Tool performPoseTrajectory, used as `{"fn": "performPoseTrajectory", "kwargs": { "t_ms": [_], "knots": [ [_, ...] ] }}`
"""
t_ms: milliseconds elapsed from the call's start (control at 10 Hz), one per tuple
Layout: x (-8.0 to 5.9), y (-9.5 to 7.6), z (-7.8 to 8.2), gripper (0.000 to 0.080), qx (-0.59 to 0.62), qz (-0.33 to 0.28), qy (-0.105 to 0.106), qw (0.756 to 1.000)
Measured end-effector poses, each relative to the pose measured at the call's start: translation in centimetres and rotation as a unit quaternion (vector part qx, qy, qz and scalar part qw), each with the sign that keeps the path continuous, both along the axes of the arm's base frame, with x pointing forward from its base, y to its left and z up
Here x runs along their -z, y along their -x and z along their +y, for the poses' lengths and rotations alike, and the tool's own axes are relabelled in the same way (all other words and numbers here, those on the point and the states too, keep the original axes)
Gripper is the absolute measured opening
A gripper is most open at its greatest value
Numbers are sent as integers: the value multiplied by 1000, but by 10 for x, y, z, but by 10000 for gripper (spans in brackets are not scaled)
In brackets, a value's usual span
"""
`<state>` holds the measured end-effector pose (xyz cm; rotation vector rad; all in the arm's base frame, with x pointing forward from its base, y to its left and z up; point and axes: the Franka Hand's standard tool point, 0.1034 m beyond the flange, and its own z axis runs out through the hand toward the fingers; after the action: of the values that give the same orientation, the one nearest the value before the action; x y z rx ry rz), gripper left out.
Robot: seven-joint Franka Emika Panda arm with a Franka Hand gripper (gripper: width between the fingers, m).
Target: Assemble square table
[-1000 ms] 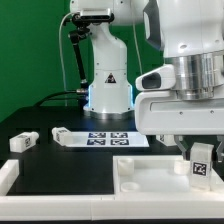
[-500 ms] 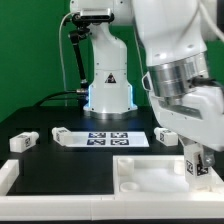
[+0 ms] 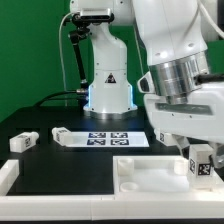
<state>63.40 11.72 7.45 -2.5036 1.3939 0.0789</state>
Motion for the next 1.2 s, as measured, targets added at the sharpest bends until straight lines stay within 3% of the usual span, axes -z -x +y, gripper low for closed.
{"fn": "performPoseTrajectory", "kwargs": {
  "t_ms": [400, 500, 600, 700, 900, 1100, 1200],
  "knots": [
    [1, 0, -1, 649, -146, -41, 21, 988],
    [0, 0, 2, 649, -260, -65, 57, 962],
    [0, 1, 4, 649, -338, -77, 73, 935],
    [1, 1, 5, 649, -365, -81, 76, 924],
    [1, 1, 5, 622, -347, -77, 75, 932],
    [4, 3, 0, 304, -305, -64, 74, 947],
    [4, 3, -1, 297, -271, -57, 72, 958]
  ]
}}
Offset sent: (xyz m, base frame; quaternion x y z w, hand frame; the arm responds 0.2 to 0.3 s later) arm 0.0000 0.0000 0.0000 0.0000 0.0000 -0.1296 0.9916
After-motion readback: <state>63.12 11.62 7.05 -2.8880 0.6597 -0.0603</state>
